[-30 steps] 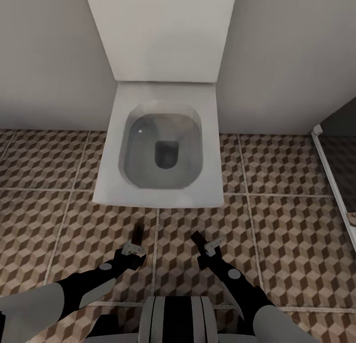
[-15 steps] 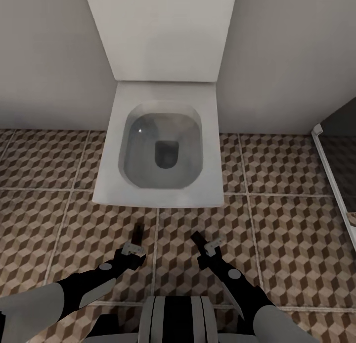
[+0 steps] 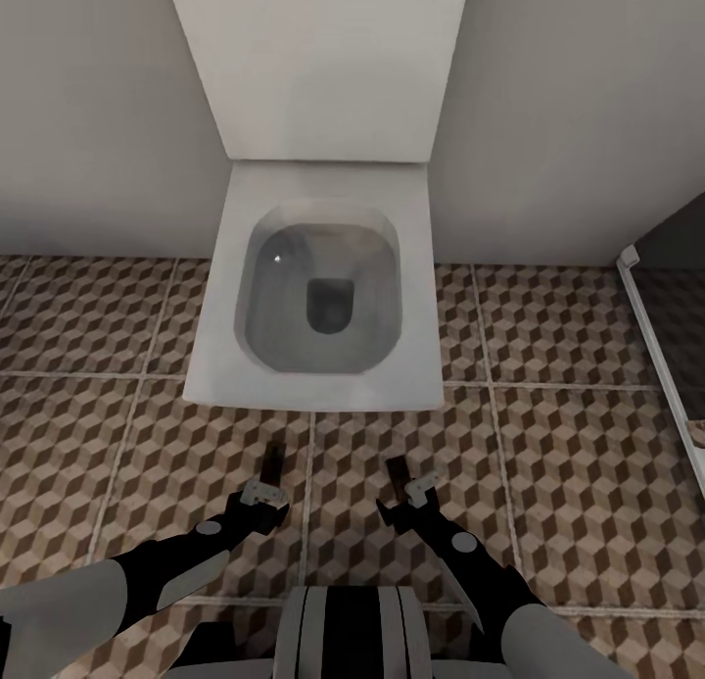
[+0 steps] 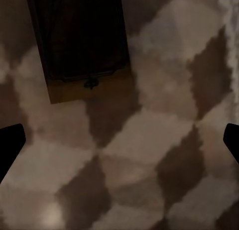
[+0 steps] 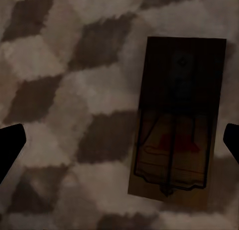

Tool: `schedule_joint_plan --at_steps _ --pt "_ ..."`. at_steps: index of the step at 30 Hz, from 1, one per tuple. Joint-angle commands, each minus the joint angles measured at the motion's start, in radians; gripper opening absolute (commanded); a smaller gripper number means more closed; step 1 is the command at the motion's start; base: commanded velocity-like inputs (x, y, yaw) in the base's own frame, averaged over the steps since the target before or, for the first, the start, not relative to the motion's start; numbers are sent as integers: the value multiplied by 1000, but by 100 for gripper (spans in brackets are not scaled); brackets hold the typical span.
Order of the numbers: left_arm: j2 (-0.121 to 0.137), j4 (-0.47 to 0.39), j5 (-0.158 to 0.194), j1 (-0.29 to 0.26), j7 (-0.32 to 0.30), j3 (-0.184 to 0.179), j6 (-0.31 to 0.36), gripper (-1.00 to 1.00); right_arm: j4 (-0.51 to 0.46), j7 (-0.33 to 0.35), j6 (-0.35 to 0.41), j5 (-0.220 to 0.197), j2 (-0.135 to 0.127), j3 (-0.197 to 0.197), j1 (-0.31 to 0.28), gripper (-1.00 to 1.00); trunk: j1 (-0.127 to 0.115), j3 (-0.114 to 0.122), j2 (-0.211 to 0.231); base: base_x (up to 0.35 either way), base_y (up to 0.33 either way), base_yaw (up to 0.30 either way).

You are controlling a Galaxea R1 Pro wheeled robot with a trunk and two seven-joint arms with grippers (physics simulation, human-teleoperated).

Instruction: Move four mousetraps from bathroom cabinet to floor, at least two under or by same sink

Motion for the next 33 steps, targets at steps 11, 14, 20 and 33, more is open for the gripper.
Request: schedule_joint_plan --at_steps 11,14,20,33 --pt "1 -2 11 -2 7 -8 -7 100 1 1 -4 10 0 -2 0 100 0 -1 0 0 0 0" --pt "1 -2 10 -2 7 -8 -7 100 1 1 -4 10 0 -2 0 100 0 -1 0 0 0 0" --pt "1 -2 10 -2 7 -8 -7 100 1 1 -4 10 0 -2 0 100 0 -1 0 0 0 0" --pt "0 -1 11 -2 7 -8 -7 100 1 1 -4 10 0 -2 0 100 0 -1 0 -112 0 0"
